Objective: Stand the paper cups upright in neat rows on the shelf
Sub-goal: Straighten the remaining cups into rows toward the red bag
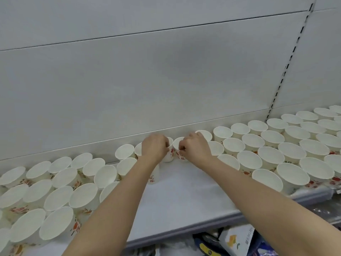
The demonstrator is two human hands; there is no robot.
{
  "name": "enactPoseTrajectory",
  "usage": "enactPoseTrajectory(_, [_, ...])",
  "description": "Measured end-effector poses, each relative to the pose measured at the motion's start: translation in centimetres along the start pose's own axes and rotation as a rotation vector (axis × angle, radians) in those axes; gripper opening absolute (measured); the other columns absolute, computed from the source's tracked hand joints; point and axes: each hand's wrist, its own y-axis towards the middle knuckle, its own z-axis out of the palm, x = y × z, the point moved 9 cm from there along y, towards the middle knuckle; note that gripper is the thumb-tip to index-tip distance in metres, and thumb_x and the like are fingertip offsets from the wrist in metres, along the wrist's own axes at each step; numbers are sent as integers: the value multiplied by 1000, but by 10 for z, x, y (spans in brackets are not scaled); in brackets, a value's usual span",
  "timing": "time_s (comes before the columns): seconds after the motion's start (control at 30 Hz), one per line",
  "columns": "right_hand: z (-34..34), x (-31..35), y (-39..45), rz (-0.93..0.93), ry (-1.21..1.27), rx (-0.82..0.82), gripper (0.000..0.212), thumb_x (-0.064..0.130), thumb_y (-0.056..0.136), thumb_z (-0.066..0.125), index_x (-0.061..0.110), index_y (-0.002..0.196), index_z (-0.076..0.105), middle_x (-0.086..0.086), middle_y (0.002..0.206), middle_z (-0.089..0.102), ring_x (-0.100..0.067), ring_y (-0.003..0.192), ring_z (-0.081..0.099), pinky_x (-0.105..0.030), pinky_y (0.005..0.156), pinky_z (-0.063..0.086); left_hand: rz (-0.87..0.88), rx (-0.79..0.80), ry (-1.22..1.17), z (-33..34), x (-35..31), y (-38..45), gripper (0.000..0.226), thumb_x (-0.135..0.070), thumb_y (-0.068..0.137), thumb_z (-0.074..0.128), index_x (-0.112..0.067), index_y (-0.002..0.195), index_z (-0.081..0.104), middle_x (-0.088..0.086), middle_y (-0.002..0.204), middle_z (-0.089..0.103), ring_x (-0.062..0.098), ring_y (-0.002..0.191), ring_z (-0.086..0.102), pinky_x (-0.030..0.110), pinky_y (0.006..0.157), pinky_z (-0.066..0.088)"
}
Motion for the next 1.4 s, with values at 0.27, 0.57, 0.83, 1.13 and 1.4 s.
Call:
enactPoseTrajectory(0.27, [-1, -12, -2, 26, -7, 8, 9, 6, 69, 68, 15, 67, 69, -1, 66, 64, -25, 75, 48, -29, 63, 25, 57, 9, -12, 7, 4, -3, 13, -35, 77, 73, -28, 88, 72, -3, 92, 68, 22, 91, 62, 27, 66, 40])
enactPoseTrajectory(0.57, [7, -17, -1, 11, -77, 10, 25, -4, 44, 74, 14, 51, 58, 1, 50, 53, -25, 58, 48, -27, 51, 23, 51, -62, -7, 3, -5, -6, 9, -29, 81, 68, -25, 88, 73, -1, 91, 70, 24, 93, 62, 27, 65, 36])
enactPoseTrajectory(0.83, [-18, -10, -4, -95, 133, -193, 11, 8, 66, 76, 14, 73, 70, -1, 67, 64, -28, 70, 54, -28, 62, 35, -137, -254, -200, -46, 41, -50, 12, -25, 83, 64, -29, 87, 75, -9, 90, 71, 17, 91, 62, 28, 64, 42])
enactPoseTrajectory(1.13, [-3, 84, -30, -410, 268, -11, 29, 14, 70, 76, 19, 98, 70, 3, 95, 65, -23, 88, 50, -31, 65, 36, -361, 48, -172, -36, 106, -116, 26, -26, 71, 80, -29, 95, 71, -11, 93, 69, 14, 92, 64, 30, 76, 53])
enactPoseTrajectory(1.4, [1, 107, -32, -380, 225, -23, 11, 22, 66, 80, 19, 71, 70, 4, 69, 62, -21, 75, 51, -27, 59, 29, -261, 42, 12, -27, 88, -106, 13, -19, 74, 64, -29, 80, 70, -4, 84, 69, 20, 83, 63, 25, 59, 40])
